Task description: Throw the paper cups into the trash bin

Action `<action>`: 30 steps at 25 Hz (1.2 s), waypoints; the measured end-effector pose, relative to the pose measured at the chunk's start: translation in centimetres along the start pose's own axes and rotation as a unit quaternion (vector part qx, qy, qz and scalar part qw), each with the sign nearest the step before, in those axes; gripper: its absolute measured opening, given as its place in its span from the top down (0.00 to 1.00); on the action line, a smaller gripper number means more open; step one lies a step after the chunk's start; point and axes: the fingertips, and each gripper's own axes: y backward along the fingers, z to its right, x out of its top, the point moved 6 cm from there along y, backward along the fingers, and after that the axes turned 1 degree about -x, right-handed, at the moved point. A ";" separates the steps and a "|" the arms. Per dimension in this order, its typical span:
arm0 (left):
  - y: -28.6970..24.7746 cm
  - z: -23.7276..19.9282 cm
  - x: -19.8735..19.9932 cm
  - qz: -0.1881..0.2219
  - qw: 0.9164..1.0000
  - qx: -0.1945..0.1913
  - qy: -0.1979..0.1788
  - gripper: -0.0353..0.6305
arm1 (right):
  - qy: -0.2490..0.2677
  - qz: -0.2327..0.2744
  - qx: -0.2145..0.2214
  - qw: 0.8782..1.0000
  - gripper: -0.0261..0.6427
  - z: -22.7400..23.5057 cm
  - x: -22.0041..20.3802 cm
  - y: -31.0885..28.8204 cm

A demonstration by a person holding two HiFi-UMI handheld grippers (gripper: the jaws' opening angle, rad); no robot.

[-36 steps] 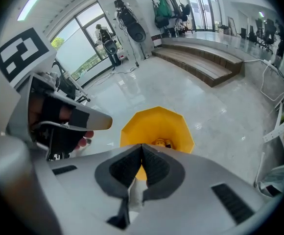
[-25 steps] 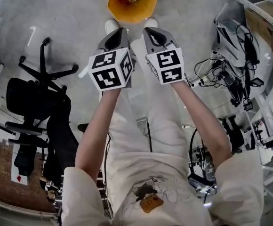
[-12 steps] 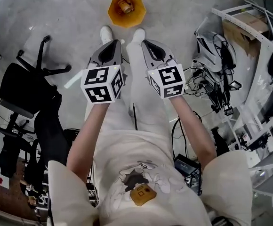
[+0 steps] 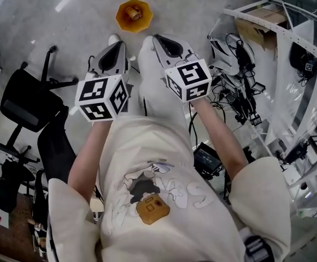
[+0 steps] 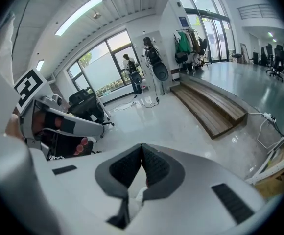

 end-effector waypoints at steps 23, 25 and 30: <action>11.7 8.3 5.7 0.082 0.995 -0.023 -0.059 0.94 | 0.024 0.036 0.099 0.994 0.95 -7.9 5.9 11.1; 11.7 8.4 5.9 0.085 0.994 -0.022 -0.057 0.94 | 0.023 0.036 0.103 0.994 0.95 -7.9 5.8 11.3; 11.4 9.2 5.5 0.087 0.994 -0.027 -0.062 0.94 | 0.019 0.029 0.111 0.993 0.95 -7.5 5.0 11.7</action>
